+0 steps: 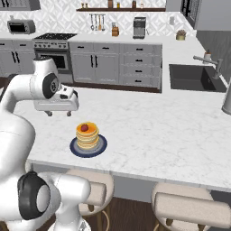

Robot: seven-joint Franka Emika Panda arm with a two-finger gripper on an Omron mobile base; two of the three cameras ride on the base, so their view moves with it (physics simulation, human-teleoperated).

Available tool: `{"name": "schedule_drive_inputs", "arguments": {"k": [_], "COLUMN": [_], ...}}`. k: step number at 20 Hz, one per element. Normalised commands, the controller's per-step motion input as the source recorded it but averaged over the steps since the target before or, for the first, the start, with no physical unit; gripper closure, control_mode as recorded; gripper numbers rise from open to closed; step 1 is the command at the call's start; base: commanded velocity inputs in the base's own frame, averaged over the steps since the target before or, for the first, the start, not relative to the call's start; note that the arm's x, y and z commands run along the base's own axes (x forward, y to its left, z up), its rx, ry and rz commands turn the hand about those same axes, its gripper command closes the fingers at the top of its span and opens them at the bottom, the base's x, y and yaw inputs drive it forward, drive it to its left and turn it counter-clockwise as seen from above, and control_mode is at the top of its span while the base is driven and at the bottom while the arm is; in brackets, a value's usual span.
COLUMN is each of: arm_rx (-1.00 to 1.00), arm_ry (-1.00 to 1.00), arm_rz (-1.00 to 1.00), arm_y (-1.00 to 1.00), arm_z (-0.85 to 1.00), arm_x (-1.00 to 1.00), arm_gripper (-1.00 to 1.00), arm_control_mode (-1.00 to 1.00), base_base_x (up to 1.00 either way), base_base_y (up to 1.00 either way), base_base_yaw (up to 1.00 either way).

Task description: Take the strawberry from the fridge and place it on top of the pancake, located on the dining counter.

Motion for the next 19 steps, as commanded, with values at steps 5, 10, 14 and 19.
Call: {"name": "schedule_drive_inputs", "arguments": {"k": [5, 10, 14, 19], "arm_rx": [0.00, -0.02, -0.02, -0.01], "arm_ry": [-0.13, -0.06, 0.00, 0.00], "arm_rz": [-0.03, -0.02, 0.00, 0.00], "arm_y": [0.58, 0.57, 0.48, 0.24], "arm_z": [-0.01, -0.02, -0.22, -0.29], "arm_x": [-1.00, -0.99, -0.83, -0.41], "arm_gripper": [-1.00, -1.00, -1.00, -1.00], "arm_control_mode": [-1.00, -1.00, -1.00, -1.00], "base_base_x": [0.00, 0.00, 0.00, 0.00], "base_base_y": [0.00, 0.00, 0.00, 0.00], "base_base_yaw": [0.00, 0.00, 0.00, 0.00]}}
